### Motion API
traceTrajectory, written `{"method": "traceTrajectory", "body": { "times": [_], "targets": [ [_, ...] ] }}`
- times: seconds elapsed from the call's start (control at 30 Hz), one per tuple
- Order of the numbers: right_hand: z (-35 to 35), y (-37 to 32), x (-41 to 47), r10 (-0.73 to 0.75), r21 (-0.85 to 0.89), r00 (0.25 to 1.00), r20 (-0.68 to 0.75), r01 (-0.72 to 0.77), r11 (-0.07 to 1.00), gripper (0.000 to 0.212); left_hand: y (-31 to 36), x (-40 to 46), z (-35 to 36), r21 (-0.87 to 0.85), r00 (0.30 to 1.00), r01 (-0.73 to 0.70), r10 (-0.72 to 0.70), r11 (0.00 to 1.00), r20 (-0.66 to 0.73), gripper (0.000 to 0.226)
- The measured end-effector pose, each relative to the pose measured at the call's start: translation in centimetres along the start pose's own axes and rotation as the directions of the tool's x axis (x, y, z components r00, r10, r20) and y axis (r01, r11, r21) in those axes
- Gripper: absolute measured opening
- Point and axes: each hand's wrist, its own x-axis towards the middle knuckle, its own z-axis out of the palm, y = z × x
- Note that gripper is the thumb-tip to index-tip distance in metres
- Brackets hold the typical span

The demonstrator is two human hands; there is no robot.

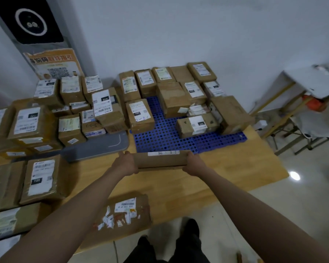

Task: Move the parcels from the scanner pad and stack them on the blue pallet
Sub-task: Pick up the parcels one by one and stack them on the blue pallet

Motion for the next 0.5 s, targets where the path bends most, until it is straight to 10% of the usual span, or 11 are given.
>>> {"method": "traceTrajectory", "body": {
  "times": [0.37, 0.5],
  "targets": [
    [-9.0, 13.2, 5.2, 0.03, -0.029, 0.994, -0.101, -0.033, 0.999, 0.037, 14.9, 2.7, 1.7, -0.136, 0.997, -0.016, 0.025, 0.991, 0.068, 0.02],
    [-12.3, 18.8, 8.5, 0.052, -0.026, 0.996, -0.067, -0.054, 0.998, 0.036, 20.8, 4.5, 3.2, -0.279, 0.999, 0.028, -0.02, 0.96, 0.032, 0.037]
  ]
}}
